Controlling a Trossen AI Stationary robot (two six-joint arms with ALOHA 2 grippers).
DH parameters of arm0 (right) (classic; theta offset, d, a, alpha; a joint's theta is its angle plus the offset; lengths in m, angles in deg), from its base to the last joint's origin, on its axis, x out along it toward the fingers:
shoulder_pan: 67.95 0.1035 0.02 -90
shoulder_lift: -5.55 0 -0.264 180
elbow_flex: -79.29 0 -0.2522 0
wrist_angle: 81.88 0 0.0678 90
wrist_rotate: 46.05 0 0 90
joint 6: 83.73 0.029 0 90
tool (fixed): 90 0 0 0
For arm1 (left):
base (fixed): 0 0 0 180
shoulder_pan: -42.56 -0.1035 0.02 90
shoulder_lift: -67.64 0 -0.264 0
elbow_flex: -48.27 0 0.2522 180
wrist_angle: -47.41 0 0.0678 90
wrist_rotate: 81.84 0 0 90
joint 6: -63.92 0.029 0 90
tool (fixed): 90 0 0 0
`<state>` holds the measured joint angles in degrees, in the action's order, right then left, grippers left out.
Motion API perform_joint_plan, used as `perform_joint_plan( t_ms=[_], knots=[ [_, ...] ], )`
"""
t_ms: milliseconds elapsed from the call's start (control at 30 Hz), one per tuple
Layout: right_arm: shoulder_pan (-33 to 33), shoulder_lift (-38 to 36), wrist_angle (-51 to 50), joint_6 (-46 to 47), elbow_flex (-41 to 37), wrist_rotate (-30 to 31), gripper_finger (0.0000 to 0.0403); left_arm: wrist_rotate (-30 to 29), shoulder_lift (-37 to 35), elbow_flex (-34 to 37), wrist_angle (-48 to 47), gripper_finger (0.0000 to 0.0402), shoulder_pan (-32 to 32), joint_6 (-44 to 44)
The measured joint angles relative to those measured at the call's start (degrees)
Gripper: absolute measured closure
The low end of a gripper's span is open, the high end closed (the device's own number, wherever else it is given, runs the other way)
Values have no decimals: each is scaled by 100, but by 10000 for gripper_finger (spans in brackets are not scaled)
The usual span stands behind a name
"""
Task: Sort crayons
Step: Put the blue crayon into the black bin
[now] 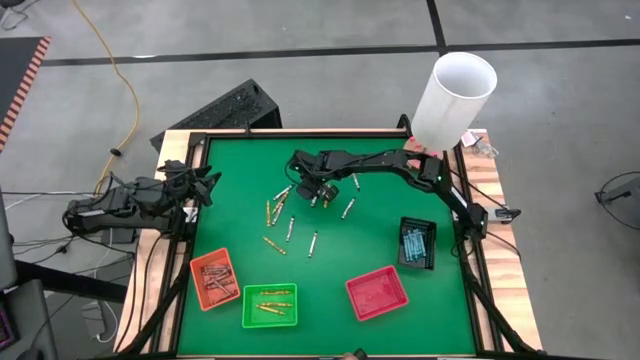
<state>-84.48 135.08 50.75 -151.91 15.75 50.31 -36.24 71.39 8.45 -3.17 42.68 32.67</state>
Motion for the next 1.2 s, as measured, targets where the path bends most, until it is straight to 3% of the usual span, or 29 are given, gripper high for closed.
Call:
perform_joint_plan(
  t_ms=[200, 467, 933, 1200],
  knots=[
    [0, 0, -187, 7, 2, -58, 348, -2, 0, 0, 1, 178, 0, 0],
    [73, 0, -210, 87, 6, 19, 397, -2, 0, 0, 2, 178, 0, -2],
    [63, -48, -315, 1371, 9, -26, 402, 0, 0, 0, 0, 178, 0, -4],
    [75, -26, -1417, 2089, 780, -406, 403, 0, 0, 0, 0, 178, 0, -4]
  ],
)
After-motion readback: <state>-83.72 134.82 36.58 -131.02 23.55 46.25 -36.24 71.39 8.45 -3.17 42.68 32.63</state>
